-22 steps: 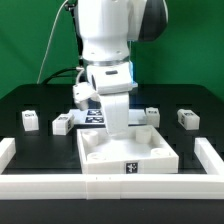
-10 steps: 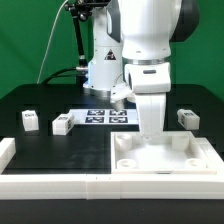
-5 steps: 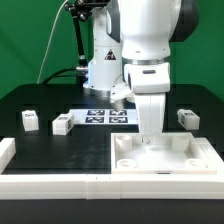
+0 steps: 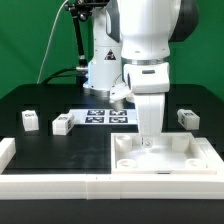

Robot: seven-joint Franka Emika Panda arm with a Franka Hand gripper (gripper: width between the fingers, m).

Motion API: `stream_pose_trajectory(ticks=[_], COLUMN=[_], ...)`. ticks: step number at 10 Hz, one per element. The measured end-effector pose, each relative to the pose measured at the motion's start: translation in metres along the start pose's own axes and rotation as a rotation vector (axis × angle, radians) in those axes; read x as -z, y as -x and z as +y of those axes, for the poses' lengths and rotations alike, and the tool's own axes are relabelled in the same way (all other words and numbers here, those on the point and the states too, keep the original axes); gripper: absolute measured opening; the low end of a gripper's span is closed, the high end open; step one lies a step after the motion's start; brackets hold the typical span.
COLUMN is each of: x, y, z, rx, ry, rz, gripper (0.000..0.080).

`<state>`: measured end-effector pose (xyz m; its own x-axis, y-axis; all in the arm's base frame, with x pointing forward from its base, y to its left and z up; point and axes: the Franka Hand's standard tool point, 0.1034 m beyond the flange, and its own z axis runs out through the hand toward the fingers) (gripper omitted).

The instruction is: Assemble one leg

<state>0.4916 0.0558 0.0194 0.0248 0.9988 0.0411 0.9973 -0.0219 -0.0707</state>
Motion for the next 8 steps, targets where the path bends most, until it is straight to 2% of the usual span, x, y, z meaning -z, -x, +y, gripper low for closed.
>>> stream_pose_trajectory(ticks=[1, 2, 3, 5, 6, 8], x=[0.000, 0.007, 0.019, 0.031, 0.033, 0.032], y=[0.000, -0.003, -0.006, -0.013, -0.018, -0.016], z=[0.000, -0.005, -0.013, -0.027, -0.031, -0.031], rx=[-0.003, -0.047, -0.066, -0.119, -0.124, -0.168], ry=[0.000, 0.007, 0.019, 0.036, 0.038, 0.035], rz=[0.000, -0.006, -0.011, -0.014, -0.014, -0.012], gripper=[0.0649, 0.0649, 0.0649, 0.0649, 0.0649, 0.0649])
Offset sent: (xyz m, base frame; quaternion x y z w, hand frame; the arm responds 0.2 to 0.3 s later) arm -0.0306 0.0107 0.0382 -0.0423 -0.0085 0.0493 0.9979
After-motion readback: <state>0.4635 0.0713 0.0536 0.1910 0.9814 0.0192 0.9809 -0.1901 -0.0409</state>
